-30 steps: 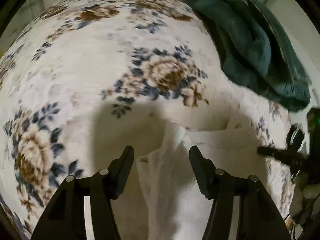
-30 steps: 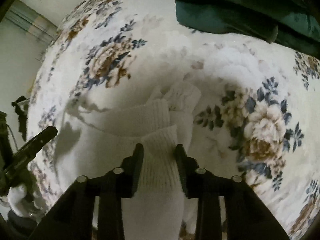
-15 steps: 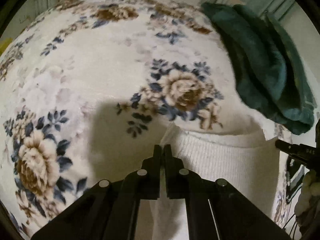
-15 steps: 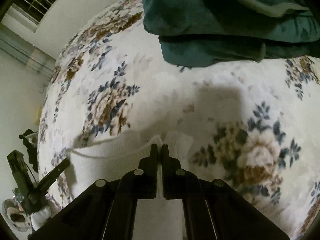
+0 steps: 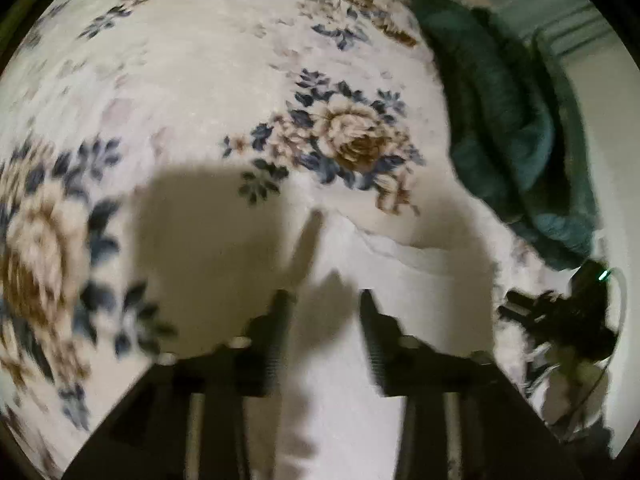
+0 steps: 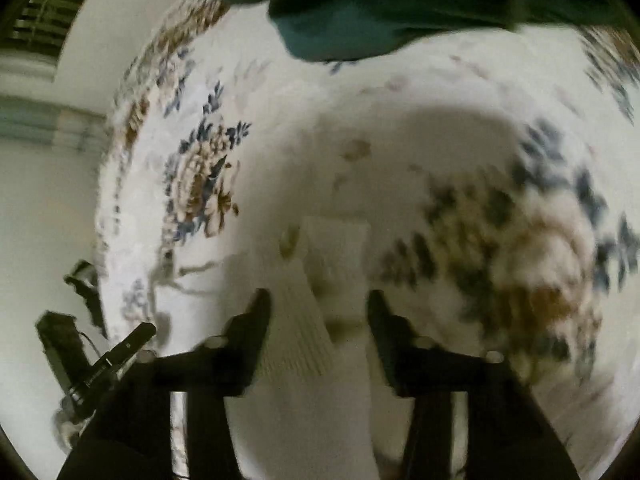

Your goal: Fold small clothes

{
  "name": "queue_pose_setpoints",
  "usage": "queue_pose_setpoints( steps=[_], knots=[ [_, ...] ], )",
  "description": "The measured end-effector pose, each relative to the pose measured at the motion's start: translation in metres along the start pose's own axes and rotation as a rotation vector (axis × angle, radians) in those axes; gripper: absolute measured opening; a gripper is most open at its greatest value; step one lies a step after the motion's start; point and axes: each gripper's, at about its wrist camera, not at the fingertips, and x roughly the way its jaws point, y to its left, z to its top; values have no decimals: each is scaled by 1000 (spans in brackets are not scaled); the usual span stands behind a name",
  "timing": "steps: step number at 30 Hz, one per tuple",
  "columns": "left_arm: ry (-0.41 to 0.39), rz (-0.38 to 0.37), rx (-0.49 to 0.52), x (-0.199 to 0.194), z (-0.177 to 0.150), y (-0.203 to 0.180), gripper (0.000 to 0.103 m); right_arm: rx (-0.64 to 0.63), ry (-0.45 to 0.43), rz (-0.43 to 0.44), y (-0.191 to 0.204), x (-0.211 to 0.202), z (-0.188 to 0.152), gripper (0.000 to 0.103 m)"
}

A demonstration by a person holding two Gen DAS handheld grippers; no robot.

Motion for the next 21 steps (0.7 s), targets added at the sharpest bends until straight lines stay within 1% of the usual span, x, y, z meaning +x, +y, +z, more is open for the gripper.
queue_pose_setpoints(
  steps=[1,2,4,5,6,7,8,9,10,12,13,15,16,17,19,20,21],
  knots=[
    [-2,-9,-2,-2,-6,-1,52,19,18,29,-6,-2,-9,54],
    [2,-16,-1,-1,-12,0,53,38,42,62,-12,-1,-21,54],
    [35,-34,-5,10,-23,-1,53,62,84,105,-20,6,-39,54],
    [44,-40,-6,16,-27,-1,50,70,106,121,-23,14,-46,54],
    [41,-29,-1,21,-33,-3,31,86,125,135,-25,24,-53,54],
    [36,-22,7,23,-35,-6,13,92,136,166,-25,31,-58,51],
    [29,-19,17,22,-38,-7,10,85,125,170,-24,33,-62,46],
    [-12,-18,18,15,-40,-9,8,63,105,153,-21,32,-65,28],
    [-38,-24,14,8,-40,-9,8,45,85,148,-18,29,-67,20],
    [-86,-20,-5,-7,-41,-4,7,42,19,133,-16,14,-67,10],
    [-95,-18,-10,-10,-41,1,7,55,-9,120,-18,7,-65,9],
    [-66,23,-42,-1,-42,16,5,68,-24,58,-23,7,-60,6],
    [-38,-2,-50,3,-42,21,5,65,-1,54,-24,12,-58,6],
    [-18,-21,-57,4,-42,23,10,65,30,54,-22,19,-59,6],
    [-1,32,-26,0,-48,16,14,26,64,29,-14,24,-61,8],
    [9,57,-3,-4,-52,12,23,2,77,8,-9,23,-62,9],
    [14,97,9,-10,-58,7,37,-15,89,-10,-4,21,-65,23]
  ],
)
